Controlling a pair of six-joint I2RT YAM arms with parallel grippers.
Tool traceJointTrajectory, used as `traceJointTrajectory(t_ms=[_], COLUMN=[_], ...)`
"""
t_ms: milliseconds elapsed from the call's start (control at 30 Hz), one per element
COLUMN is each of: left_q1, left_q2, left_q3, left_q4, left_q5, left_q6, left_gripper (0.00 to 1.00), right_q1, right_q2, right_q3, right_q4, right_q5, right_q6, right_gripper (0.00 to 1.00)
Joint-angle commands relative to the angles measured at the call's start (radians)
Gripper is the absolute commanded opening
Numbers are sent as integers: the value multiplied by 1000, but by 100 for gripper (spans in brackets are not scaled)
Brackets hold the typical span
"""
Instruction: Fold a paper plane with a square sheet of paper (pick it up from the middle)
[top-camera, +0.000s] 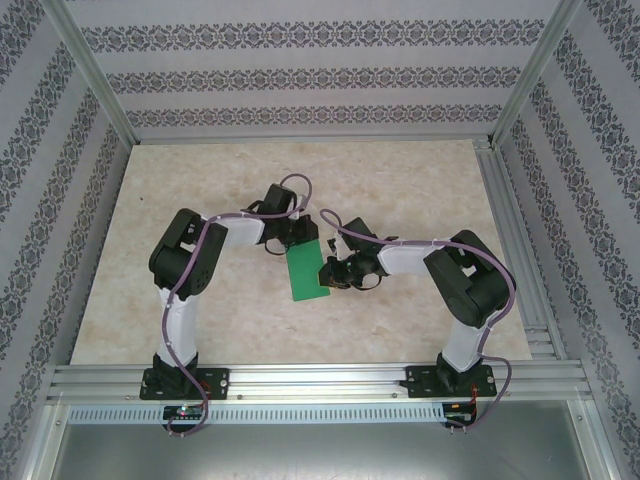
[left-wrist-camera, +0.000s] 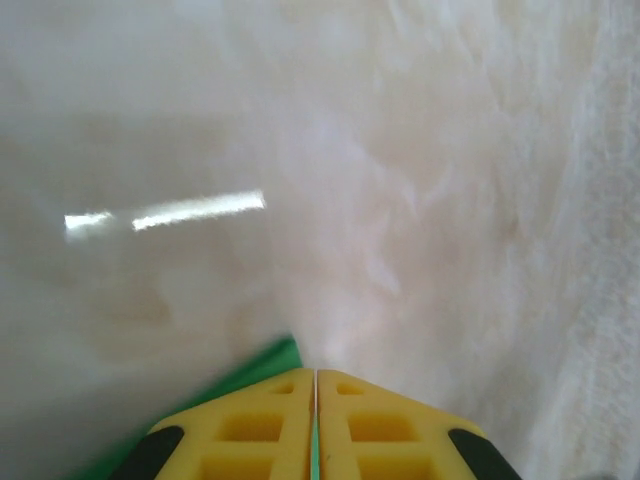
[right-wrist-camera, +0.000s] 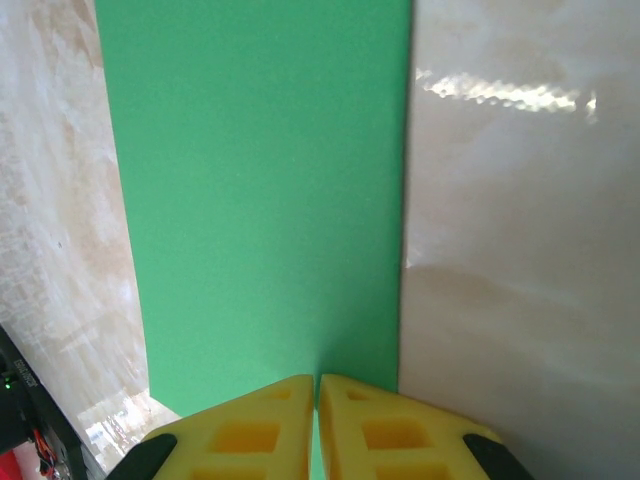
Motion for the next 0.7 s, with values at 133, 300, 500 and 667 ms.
traceJointTrajectory(t_ms=[133, 300, 500, 667], left_q1=[30, 28, 29, 24], left_q2=[75, 73, -64, -185], left_q3=[107, 157, 121, 35], left_q4=[-84, -133, -120, -88], left_q5=[-110, -132, -131, -136], left_q6=[76, 98, 109, 116], left_gripper=[11, 11, 14, 16], right_q1=[11, 11, 12, 12], right_q2=[80, 73, 62, 62], right_q3=[-86, -84, -86, -91], right_q4=[-204, -203, -190, -178], right_q5=[105, 107, 103, 97], right_q6=[-24, -24, -23, -23], right_gripper=[13, 13, 13, 13])
